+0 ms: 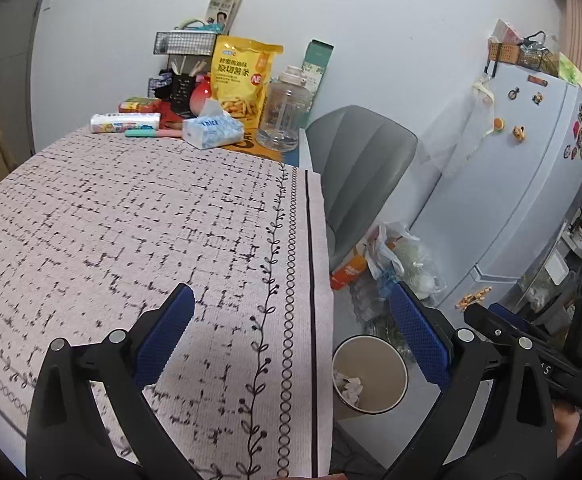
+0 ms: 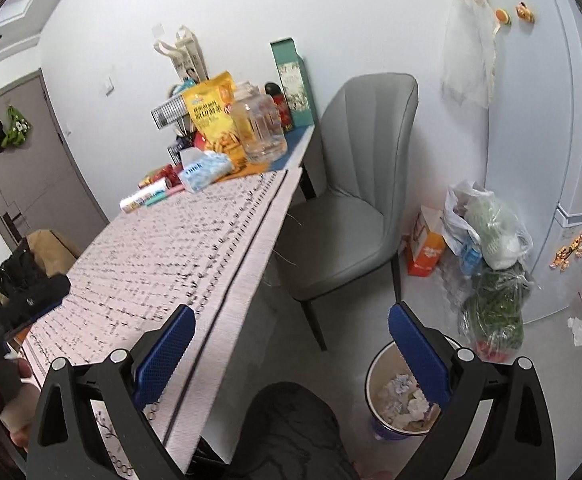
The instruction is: Collect trash
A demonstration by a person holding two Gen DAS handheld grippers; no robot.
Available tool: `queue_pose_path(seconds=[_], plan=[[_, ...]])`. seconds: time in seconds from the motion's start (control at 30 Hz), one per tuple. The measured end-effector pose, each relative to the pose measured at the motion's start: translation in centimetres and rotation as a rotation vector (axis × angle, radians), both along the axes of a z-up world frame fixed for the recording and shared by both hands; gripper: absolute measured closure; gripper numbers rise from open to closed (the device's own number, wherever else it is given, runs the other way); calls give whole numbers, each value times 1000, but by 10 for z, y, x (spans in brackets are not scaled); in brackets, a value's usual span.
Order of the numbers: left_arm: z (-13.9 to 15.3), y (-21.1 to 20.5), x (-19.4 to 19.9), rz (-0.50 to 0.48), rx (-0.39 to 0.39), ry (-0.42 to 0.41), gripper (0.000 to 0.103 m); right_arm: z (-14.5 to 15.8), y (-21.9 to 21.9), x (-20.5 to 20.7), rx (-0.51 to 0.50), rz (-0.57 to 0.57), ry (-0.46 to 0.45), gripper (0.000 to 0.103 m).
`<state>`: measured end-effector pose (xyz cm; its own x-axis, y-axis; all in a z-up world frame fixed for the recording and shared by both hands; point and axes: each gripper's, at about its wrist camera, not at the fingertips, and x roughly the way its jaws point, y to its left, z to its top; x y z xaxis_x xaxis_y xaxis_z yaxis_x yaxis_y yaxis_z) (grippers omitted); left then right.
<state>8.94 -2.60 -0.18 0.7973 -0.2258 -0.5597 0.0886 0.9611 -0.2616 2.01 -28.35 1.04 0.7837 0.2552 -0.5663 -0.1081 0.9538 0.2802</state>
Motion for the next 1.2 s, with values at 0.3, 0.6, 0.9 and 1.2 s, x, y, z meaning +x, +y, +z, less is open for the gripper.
queue_pose_path(seconds=[0.3,0.6,0.9,1.2], plan=[[-4,18,-29,78,27,-14,6,-7,31,-16,-11,86,3,8],[-10,25,-43,111,39,-7,6,-16,42,-23,-3,123,1,8],[-13,26,-50,130,51,-13,6,-24,56,-29,-10,156,-19,8],[-15,28,-53,143,47,-21,6,-28,56,-30,-18,153,-27,8]])
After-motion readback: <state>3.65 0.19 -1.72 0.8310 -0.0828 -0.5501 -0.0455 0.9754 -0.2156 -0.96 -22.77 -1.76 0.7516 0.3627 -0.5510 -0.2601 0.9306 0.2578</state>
